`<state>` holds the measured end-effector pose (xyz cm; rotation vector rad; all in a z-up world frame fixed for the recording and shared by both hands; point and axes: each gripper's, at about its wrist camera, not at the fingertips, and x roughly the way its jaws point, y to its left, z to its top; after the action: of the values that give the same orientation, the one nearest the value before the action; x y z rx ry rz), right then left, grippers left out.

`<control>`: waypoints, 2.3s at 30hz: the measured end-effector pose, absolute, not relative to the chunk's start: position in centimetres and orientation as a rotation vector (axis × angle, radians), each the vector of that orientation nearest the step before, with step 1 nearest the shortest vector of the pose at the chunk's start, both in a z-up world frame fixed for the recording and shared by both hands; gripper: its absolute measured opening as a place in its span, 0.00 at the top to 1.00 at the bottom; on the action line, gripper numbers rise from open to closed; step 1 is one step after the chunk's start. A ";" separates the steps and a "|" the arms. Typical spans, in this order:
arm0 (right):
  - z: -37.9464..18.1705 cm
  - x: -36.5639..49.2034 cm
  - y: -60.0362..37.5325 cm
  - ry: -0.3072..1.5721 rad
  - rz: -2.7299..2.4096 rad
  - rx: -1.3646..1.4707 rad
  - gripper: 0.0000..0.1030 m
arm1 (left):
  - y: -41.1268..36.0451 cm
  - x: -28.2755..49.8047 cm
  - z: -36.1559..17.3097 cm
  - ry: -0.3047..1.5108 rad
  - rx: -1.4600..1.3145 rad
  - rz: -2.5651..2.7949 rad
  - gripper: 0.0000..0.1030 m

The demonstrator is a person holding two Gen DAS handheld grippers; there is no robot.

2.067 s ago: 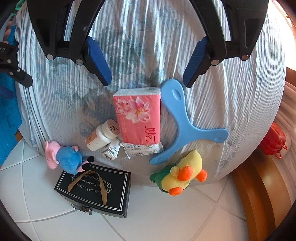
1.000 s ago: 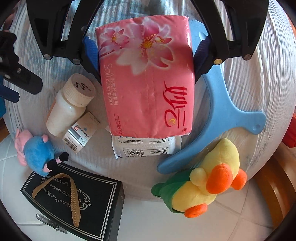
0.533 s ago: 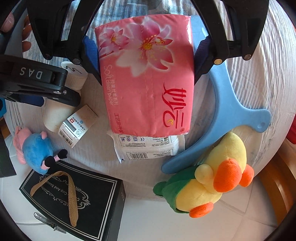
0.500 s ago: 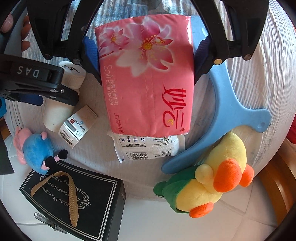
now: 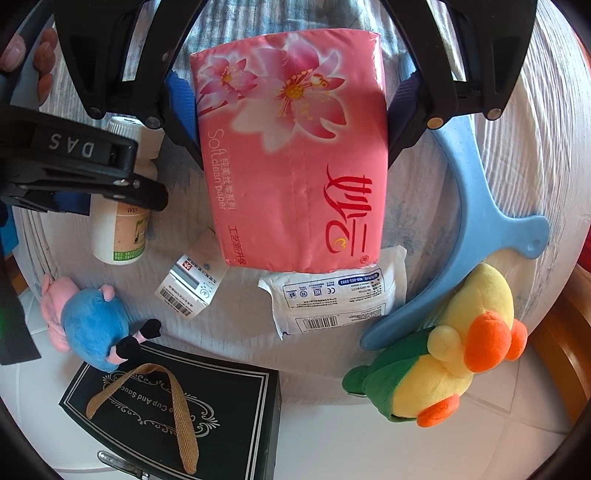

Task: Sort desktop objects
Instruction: 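Grasp the white pill bottle with the right gripper while the left gripper holds the tissue pack, then carry the tissue pack and pill bottle into the blue bin and open both grippers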

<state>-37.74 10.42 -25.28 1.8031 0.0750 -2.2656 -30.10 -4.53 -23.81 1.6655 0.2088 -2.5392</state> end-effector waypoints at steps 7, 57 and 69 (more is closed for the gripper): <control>-25.1 -35.0 10.4 0.140 -2.234 1.778 0.49 | -3.7 -27.6 -24.0 0.187 1.658 -2.536 0.18; 9.0 -2.2 47.0 0.156 -3.153 0.907 0.49 | 32.6 -4.3 9.6 -0.143 0.926 -3.366 0.18; 7.8 2.0 65.3 0.110 -3.354 1.112 0.49 | 51.6 -2.2 9.1 -0.384 1.095 -3.559 0.18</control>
<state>1.96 65.34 7.81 1.1121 0.1104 -3.3536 -2.23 51.63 9.06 1.0951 -0.3843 -3.5590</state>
